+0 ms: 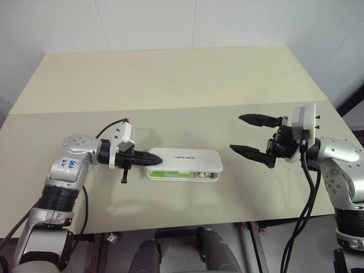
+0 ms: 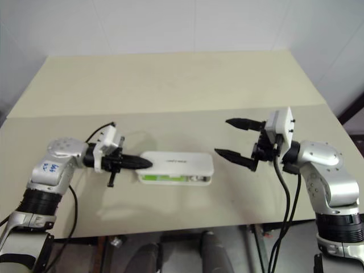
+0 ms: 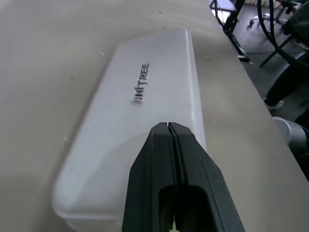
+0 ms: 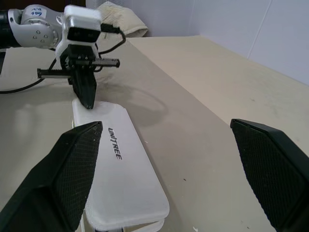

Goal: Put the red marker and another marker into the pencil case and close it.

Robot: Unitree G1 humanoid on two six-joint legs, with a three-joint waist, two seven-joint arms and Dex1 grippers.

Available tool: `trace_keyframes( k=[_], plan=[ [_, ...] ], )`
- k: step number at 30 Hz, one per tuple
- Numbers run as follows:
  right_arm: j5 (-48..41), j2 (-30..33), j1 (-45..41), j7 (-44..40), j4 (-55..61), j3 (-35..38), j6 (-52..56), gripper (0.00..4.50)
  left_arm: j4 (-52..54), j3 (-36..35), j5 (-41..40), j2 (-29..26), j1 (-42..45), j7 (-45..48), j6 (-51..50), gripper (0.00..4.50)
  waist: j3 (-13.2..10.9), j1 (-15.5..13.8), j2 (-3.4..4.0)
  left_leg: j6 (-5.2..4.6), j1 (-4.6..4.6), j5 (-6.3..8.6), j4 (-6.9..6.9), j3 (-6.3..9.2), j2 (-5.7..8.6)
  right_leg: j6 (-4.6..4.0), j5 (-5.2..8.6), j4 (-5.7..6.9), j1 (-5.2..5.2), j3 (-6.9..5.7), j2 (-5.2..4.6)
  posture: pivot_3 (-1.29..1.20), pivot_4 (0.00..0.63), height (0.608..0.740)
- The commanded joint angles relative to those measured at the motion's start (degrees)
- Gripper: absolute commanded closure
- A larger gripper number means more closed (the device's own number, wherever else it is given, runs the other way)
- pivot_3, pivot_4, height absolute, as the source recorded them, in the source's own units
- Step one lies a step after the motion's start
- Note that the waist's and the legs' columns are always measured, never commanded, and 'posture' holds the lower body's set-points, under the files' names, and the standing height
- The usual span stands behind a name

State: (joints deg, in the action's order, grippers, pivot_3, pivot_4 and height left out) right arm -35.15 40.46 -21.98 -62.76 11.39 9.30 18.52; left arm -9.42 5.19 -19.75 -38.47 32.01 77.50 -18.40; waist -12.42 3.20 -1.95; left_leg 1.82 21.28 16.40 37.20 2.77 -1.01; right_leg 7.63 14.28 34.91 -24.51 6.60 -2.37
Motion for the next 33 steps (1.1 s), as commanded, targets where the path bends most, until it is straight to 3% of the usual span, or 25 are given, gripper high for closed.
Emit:
trace_keyframes(
  k=[1,25,33],
  plan=[
    [-0.14,-0.68,0.16,0.68,1.66,0.65,-1.44,0.0,3.71,2.11,1.58,-0.32,-2.0,-1.2,-0.84,4.45,0.0,-0.01,0.0,0.0,0.0,0.0,0.0,0.0,0.0,0.0,0.0,0.0,0.01,0.0,0.0,0.0,0.15,0.74],
    [-0.75,-3.38,2.78,2.16,4.06,-0.02,-1.15,0.0,3.52,7.52,5.06,2.05,-0.98,-8.63,-9.22,4.45,0.03,-0.05,0.03,-0.04,-0.11,-0.04,0.02,0.01,0.03,-0.02,0.01,-0.01,0.12,0.02,0.0,0.0,0.15,0.74],
    [-0.05,-2.94,1.88,0.81,1.93,-0.78,-1.54,0.0,6.48,-2.03,-1.89,3.02,-0.83,-10.87,-6.96,4.45,0.02,0.15,0.04,-0.05,-0.09,-0.04,0.01,0.01,0.02,-0.02,0.01,-0.03,0.1,0.03,0.0,0.0,0.15,0.74]
  ],
)
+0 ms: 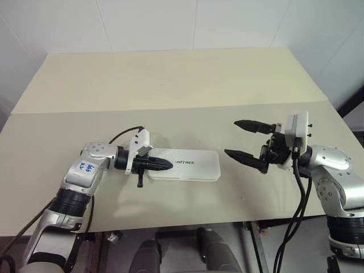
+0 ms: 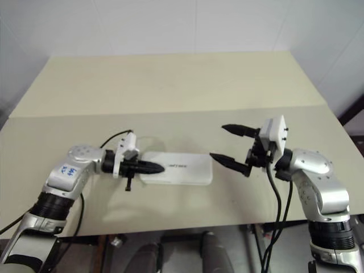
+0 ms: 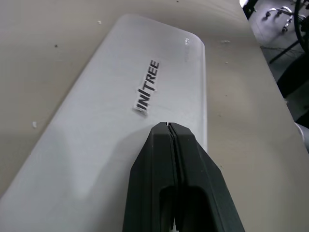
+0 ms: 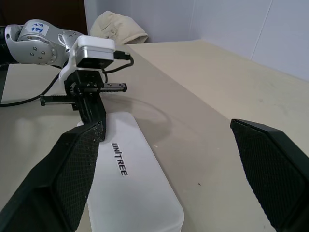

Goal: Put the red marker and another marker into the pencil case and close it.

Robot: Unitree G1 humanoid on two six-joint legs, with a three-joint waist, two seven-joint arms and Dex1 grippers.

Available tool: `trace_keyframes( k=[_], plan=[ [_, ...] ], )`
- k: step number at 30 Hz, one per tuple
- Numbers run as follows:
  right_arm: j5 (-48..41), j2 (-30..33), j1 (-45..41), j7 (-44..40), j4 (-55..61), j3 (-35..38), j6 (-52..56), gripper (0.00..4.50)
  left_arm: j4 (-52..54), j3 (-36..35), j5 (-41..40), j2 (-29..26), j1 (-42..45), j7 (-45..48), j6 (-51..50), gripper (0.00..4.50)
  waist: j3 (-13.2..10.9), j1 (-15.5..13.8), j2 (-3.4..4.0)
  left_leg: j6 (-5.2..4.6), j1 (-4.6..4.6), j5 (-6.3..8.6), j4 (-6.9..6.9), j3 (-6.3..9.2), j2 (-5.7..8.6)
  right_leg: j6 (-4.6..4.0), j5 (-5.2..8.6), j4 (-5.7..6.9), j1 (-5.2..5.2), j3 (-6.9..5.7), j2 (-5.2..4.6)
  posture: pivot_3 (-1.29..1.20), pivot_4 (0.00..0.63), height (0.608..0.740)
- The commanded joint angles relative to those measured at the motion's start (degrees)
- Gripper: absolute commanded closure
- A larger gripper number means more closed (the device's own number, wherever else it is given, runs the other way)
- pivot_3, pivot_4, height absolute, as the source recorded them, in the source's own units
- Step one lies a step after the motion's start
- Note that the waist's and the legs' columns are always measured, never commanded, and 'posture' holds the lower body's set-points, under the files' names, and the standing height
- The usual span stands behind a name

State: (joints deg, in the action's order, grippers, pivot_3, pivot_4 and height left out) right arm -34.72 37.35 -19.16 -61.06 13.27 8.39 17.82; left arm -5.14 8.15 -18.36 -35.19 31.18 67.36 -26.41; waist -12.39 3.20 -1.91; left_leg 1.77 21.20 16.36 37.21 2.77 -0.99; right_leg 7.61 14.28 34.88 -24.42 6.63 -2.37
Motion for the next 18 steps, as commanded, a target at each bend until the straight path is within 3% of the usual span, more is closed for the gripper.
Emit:
trace_keyframes(
  k=[1,9,12,18],
  plan=[
    [-0.37,0.17,-1.3,-1.04,-0.43,0.06,-0.9,0.0,2.96,-6.82,-4.57,-0.36,-0.3,-0.93,1.26,4.45,-0.01,0.2,-0.01,0.0,0.01,0.0,-0.02,0.0,-0.01,0.0,0.0,0.0,-0.03,0.0,0.01,0.0,0.15,0.74],
    [1.89,0.8,-4.33,-3.33,-6.43,-0.25,-3.29,0.0,9.98,-21.15,-14.84,-3.12,-4.93,-1.83,1.28,4.45,-0.01,0.08,0.0,0.03,0.04,0.02,-0.1,0.0,-0.04,-0.01,0.01,-0.01,-0.08,-0.02,-0.01,0.0,0.15,0.74],
    [3.22,0.81,-5.06,-4.73,-8.94,0.19,-6.89,0.0,11.86,-24.04,-14.57,-4.15,-7.46,-4.91,1.71,3.82,-0.02,0.05,0.01,0.04,0.05,0.03,-0.1,0.0,-0.03,0.0,0.0,-0.04,-0.08,-0.02,-0.02,0.0,0.15,0.74],
    [4.1,1.0,-7.14,-6.29,-13.44,0.88,-10.7,0.0,14.02,-28.43,-13.41,-5.03,-13.3,-9.04,4.88,1.9,-0.02,0.07,0.0,0.05,0.05,0.03,-0.1,0.0,-0.02,0.0,0.0,-0.08,-0.06,-0.02,-0.03,0.0,0.15,0.74]
  ],
)
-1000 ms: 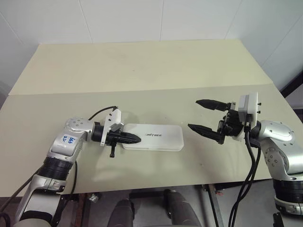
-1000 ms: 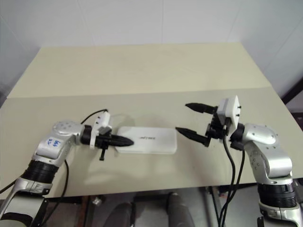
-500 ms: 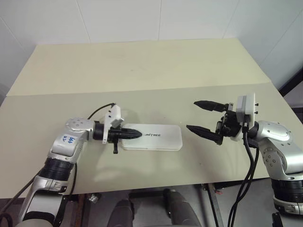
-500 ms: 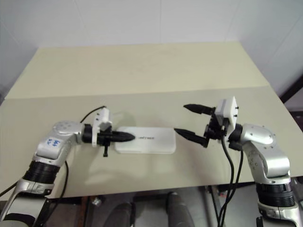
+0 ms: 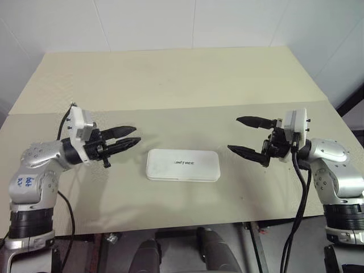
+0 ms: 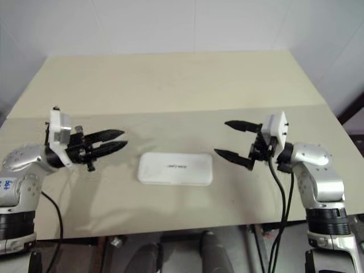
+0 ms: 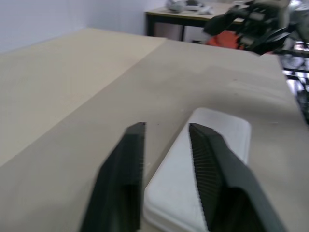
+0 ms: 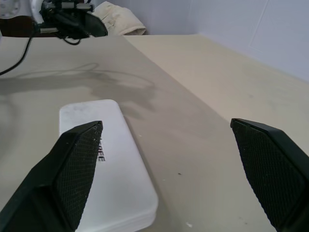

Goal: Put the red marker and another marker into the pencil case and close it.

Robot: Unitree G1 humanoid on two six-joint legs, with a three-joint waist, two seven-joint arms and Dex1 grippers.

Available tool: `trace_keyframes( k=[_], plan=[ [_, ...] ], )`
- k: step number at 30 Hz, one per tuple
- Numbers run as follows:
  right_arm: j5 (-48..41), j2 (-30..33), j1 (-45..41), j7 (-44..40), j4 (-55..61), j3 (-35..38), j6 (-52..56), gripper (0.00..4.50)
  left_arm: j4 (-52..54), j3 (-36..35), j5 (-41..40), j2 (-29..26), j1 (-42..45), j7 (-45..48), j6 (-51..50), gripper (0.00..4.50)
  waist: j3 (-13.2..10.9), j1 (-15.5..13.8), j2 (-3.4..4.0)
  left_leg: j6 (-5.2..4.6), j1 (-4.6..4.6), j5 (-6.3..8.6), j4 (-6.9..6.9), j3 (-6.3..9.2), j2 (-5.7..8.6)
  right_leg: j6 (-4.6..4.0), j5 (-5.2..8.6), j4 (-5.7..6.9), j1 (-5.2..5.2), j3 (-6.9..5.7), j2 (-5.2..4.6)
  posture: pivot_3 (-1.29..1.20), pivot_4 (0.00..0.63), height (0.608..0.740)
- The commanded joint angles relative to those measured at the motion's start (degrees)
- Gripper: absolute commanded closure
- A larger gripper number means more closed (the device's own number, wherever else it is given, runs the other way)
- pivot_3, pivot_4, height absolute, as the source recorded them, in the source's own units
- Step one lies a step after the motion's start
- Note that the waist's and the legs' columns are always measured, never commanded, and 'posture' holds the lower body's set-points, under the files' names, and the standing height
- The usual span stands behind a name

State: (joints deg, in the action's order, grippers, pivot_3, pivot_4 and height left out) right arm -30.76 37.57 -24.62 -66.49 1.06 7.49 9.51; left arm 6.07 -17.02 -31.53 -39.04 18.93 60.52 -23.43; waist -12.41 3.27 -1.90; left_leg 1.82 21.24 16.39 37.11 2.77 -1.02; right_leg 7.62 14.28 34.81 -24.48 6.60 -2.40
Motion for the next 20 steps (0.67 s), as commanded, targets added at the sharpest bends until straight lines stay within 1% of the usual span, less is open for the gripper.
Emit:
trace_keyframes(
  k=[1,5,6,10,14,16,20],
  plan=[
    [0.27,0.76,-1.94,-1.04,-1.99,1.71,-2.71,0.0,3.07,-3.83,-0.41,-1.28,-1.69,-2.55,2.32,1.51,0.0,0.01,0.0,0.0,0.0,0.0,0.0,0.0,0.0,0.0,0.0,0.0,0.0,-0.01,0.0,0.0,0.15,0.74],
    [0.85,0.49,-2.45,-1.72,-4.64,1.42,-4.09,0.0,4.14,-4.27,-0.32,-1.66,-3.54,-3.39,3.42,0.15,0.0,0.03,0.01,0.0,-0.01,0.0,-0.01,0.0,0.0,-0.01,0.0,0.0,0.0,-0.01,0.0,0.0,0.15,0.74],
    [0.99,0.46,-2.43,-1.8,-4.89,1.3,-4.31,0.0,4.17,-4.3,-0.26,-1.67,-3.77,-3.59,3.8,0.03,0.0,0.02,0.0,0.0,-0.01,0.0,-0.01,-0.01,0.0,-0.01,0.0,0.0,0.0,0.0,0.0,0.0,0.15,0.74],
    [0.96,1.13,-3.3,-2.5,-5.4,1.32,-4.06,0.0,4.29,-3.93,-0.78,-2.01,-3.11,-3.72,4.14,0.03,-0.01,0.02,0.01,0.01,0.0,0.0,-0.01,-0.01,0.0,-0.01,0.0,-0.02,0.0,0.0,0.0,0.0,0.15,0.74],
    [1.37,1.06,-2.1,-2.9,-4.3,0.84,-4.22,0.0,2.96,-3.03,-0.37,-2.39,-2.77,-1.21,6.75,0.03,-0.01,0.11,0.01,0.01,-0.01,0.01,0.0,-0.01,0.0,-0.01,0.0,-0.02,0.0,0.0,0.01,0.0,0.15,0.74],
    [1.45,0.64,-2.06,-3.27,-4.52,0.18,-3.92,0.0,3.12,-3.71,-0.34,-2.25,-3.27,-2.86,6.45,0.03,-0.01,0.12,0.01,0.01,-0.01,0.01,-0.03,-0.02,0.0,-0.02,0.01,-0.03,0.0,0.0,0.01,0.0,0.15,0.74],
    [2.13,-0.28,-4.57,-3.94,-6.82,-0.94,-4.44,0.0,4.05,-4.02,-0.81,-3.1,-4.04,-3.54,5.35,0.03,-0.01,0.18,0.01,0.01,-0.01,0.01,-0.02,-0.02,0.0,-0.01,0.0,-0.03,0.0,0.0,0.01,0.0,0.15,0.74]
  ],
)
